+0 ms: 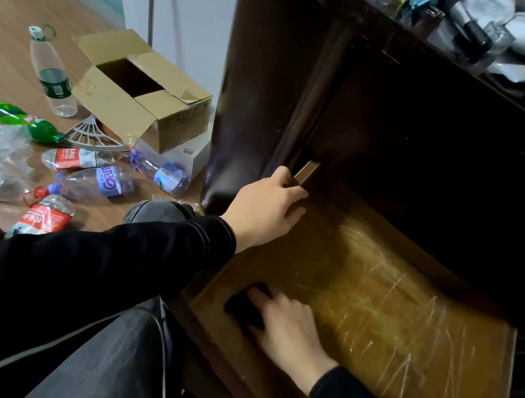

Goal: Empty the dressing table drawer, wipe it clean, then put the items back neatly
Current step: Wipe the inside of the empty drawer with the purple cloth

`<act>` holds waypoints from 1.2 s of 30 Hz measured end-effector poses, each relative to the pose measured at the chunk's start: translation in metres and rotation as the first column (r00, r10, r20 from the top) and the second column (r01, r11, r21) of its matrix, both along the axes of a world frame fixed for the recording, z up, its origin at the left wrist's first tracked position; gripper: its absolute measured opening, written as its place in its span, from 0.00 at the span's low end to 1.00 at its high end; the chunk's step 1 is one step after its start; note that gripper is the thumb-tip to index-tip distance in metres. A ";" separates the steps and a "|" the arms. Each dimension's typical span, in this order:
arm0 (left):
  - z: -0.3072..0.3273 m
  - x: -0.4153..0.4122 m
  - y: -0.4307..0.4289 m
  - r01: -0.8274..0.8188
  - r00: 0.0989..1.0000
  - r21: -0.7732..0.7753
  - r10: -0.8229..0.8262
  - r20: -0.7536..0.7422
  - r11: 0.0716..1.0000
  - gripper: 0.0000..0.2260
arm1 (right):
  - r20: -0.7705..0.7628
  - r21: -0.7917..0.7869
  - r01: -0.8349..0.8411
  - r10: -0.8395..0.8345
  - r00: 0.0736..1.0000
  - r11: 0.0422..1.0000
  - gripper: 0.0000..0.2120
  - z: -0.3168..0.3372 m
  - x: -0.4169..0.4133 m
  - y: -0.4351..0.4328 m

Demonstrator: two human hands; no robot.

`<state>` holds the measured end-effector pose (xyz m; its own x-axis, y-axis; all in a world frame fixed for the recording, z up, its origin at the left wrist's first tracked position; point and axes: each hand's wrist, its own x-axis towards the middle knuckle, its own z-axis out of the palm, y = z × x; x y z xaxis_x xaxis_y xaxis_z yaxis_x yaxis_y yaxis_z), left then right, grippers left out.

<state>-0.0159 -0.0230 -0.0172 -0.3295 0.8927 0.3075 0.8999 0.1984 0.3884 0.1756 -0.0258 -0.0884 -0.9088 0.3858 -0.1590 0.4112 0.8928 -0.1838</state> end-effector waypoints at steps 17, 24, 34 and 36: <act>0.005 0.001 -0.001 0.000 0.999 0.021 -0.001 0.035 1.000 0.14 | -0.027 0.076 0.172 -0.170 0.985 0.982 0.25 0.002 -0.026 0.071; 0.010 0.000 -0.003 0.022 0.999 0.002 -0.022 0.038 1.000 0.13 | -0.086 0.103 0.549 -0.542 0.836 0.829 0.19 0.022 -0.059 0.159; 0.005 0.000 0.000 0.008 1.000 -0.008 -0.008 0.024 1.000 0.10 | -0.036 0.081 0.221 -0.219 0.975 0.972 0.26 0.001 -0.001 0.083; 0.008 0.000 -0.001 0.013 1.000 -0.023 -0.012 0.027 1.000 0.11 | -0.061 0.165 0.386 -0.381 0.923 0.908 0.26 0.008 -0.018 0.127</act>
<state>-0.0157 -0.0242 -0.0096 -0.3261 0.9036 0.2779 0.8916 0.1964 0.4080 0.1574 0.1007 -0.0803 -0.6883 0.7244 -0.0380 0.7252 0.6860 -0.0588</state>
